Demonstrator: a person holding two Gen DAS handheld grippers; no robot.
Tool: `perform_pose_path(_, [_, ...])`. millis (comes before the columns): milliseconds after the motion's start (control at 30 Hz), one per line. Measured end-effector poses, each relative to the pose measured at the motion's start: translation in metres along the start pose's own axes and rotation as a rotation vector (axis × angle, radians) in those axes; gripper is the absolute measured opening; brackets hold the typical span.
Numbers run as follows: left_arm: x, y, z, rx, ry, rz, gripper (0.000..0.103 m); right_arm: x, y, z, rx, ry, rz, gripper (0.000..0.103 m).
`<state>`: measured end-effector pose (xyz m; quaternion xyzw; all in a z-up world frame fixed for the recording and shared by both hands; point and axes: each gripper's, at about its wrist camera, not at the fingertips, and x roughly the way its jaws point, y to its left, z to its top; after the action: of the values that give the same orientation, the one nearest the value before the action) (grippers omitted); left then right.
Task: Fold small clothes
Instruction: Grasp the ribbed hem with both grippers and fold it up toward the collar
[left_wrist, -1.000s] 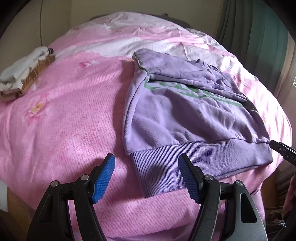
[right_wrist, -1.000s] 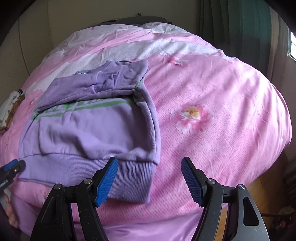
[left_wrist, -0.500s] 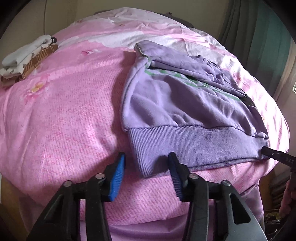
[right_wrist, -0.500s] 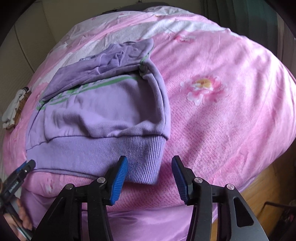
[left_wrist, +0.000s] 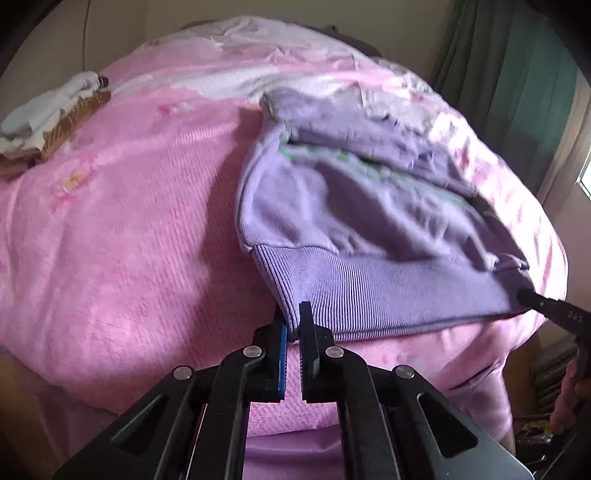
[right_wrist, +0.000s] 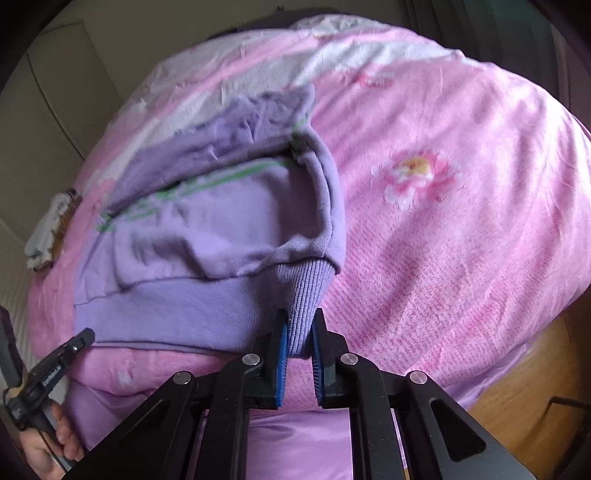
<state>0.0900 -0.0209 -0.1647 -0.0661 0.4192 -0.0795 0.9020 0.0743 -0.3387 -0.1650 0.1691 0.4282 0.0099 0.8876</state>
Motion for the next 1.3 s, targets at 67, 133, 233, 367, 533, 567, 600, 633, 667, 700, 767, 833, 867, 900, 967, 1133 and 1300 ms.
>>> perform_pose_path(67, [-0.013,-0.001,0.009,-0.006,-0.039,-0.007,0.007,-0.013,0.001,0.004,0.004,-0.036,0.039,0.011])
perform_pose_path(133, [-0.025,-0.001,0.020,-0.015,-0.083,-0.015,0.007,-0.024,0.001,0.010,0.027,-0.080,0.071,0.011])
perform_pose_path(233, [-0.041,-0.001,0.044,-0.034,-0.152,-0.041,0.007,-0.036,0.000,0.025,0.072,-0.138,0.112,0.011])
perform_pose_path(367, [-0.044,-0.001,0.082,-0.069,-0.217,-0.067,0.007,-0.041,0.005,0.052,0.098,-0.203,0.143,0.011])
perform_pose_path(533, [-0.021,-0.004,0.141,-0.105,-0.283,-0.074,0.007,-0.024,0.009,0.104,0.124,-0.254,0.153,0.011])
perform_pose_path(567, [-0.013,-0.004,0.154,-0.112,-0.285,-0.073,0.007,-0.018,0.008,0.114,0.133,-0.253,0.156,0.011])
perform_pose_path(600, [-0.003,-0.006,0.168,-0.113,-0.282,-0.070,0.007,-0.009,0.007,0.126,0.143,-0.250,0.153,0.011])
perform_pose_path(633, [0.009,-0.008,0.182,-0.113,-0.272,-0.068,0.007,0.003,0.006,0.140,0.159,-0.244,0.148,0.011])
perform_pose_path(667, [0.018,-0.008,0.193,-0.116,-0.264,-0.065,0.007,0.013,0.005,0.150,0.170,-0.234,0.145,0.011])
perform_pose_path(700, [0.027,-0.009,0.203,-0.118,-0.254,-0.063,0.007,0.028,0.004,0.164,0.184,-0.219,0.138,0.011])
perform_pose_path(767, [0.052,-0.010,0.225,-0.119,-0.225,-0.045,0.007,0.049,0.001,0.181,0.194,-0.196,0.128,0.011])
perform_pose_path(833, [0.077,-0.010,0.243,-0.122,-0.195,-0.030,0.007,0.074,0.000,0.200,0.197,-0.167,0.109,0.011])
perform_pose_path(867, [0.088,-0.010,0.249,-0.118,-0.186,-0.018,0.007,0.084,0.000,0.207,0.195,-0.155,0.102,0.011])
perform_pose_path(900, [0.099,-0.010,0.255,-0.109,-0.175,-0.005,0.007,0.096,-0.001,0.214,0.191,-0.141,0.096,0.011])
perform_pose_path(967, [0.119,-0.010,0.264,-0.102,-0.159,0.011,0.007,0.119,-0.002,0.227,0.183,-0.111,0.083,0.011])
perform_pose_path(1133, [0.152,0.001,0.274,-0.130,-0.118,0.019,0.007,0.153,-0.003,0.251,0.177,-0.082,0.079,0.011])
perform_pose_path(1300, [0.176,0.006,0.274,-0.135,-0.080,0.044,0.007,0.170,0.007,0.267,0.134,-0.078,0.067,0.011])
